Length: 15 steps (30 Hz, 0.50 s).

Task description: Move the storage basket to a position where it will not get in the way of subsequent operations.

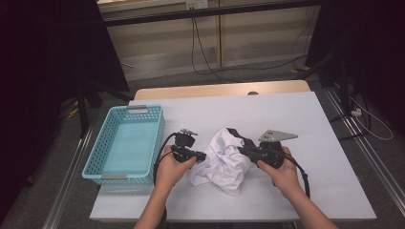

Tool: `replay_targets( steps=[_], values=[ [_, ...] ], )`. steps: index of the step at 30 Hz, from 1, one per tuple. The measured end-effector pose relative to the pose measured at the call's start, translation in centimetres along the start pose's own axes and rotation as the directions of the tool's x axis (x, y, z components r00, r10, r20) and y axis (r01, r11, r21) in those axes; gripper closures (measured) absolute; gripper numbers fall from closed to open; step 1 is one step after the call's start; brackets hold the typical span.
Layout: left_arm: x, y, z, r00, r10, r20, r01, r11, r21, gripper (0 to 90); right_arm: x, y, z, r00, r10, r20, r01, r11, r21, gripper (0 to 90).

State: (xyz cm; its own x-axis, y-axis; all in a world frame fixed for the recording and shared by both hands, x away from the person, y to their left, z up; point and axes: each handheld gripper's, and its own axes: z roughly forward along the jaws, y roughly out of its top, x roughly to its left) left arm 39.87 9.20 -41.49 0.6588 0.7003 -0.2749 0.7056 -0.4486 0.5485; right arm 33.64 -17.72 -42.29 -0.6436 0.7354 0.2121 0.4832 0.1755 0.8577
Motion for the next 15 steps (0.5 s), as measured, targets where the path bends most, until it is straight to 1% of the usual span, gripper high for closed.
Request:
replay_targets(
  steps=[2,4,5,6,7,8,9,10,11,12,15],
  values=[
    [0.1,0.1,-0.2,1.0000,0.001,-0.002,-0.001,1.0000,-0.008,80.1,0.9,-0.1,0.5,0.9989,-0.045,-0.013,0.045,0.999,0.025,88.3],
    [0.2,0.2,-0.5,0.9998,-0.011,-0.014,0.011,0.9994,-0.033,74.4,1.6,-0.3,0.9,0.9977,-0.064,-0.021,0.065,0.997,0.036,88.3],
    [0.3,0.2,-0.6,0.9997,-0.013,-0.020,0.012,0.9990,-0.043,69.8,1.8,-0.4,1.1,0.9971,-0.073,-0.020,0.074,0.996,0.041,88.3],
    [0.2,0.3,-0.8,0.9991,-0.017,-0.038,0.014,0.9980,-0.062,63.3,2.0,-0.5,1.2,0.9967,-0.079,-0.021,0.079,0.996,0.046,88.2],
    [0.2,0.4,-1.0,0.9981,-0.016,-0.059,0.011,0.9963,-0.086,55.0,2.1,-0.6,1.4,0.9964,-0.081,-0.025,0.082,0.995,0.050,88.3],
    [0.2,0.5,-1.2,0.9977,-0.016,-0.065,0.009,0.9949,-0.101,48.6,2.3,-0.7,1.5,0.9959,-0.085,-0.030,0.086,0.995,0.057,88.3],
    [0.1,0.6,-1.4,0.9984,-0.018,-0.054,0.012,0.9938,-0.110,48.2,2.5,-0.8,1.7,0.9953,-0.091,-0.032,0.093,0.994,0.064,88.3],
    [0.0,0.7,-1.6,0.9990,-0.025,-0.038,0.020,0.9916,-0.128,45.4,2.7,-0.9,1.8,0.9945,-0.099,-0.034,0.101,0.993,0.066,88.3],
    [-0.1,0.8,-1.7,0.9994,-0.021,-0.028,0.017,0.9909,-0.134,40.7,2.8,-1.0,1.9,0.9934,-0.108,-0.037,0.111,0.991,0.070,88.2],
    [-0.3,0.9,-1.8,0.9994,-0.020,-0.028,0.016,0.9894,-0.144,38.2,3.0,-1.2,2.1,0.9927,-0.113,-0.041,0.116,0.990,0.076,88.2],
    [-0.8,1.1,-1.9,0.9998,-0.020,-0.008,0.018,0.9840,-0.177,31.2,3.7,-1.4,2.5,0.9890,-0.138,-0.055,0.142,0.985,0.095,88.2]
  ],
)
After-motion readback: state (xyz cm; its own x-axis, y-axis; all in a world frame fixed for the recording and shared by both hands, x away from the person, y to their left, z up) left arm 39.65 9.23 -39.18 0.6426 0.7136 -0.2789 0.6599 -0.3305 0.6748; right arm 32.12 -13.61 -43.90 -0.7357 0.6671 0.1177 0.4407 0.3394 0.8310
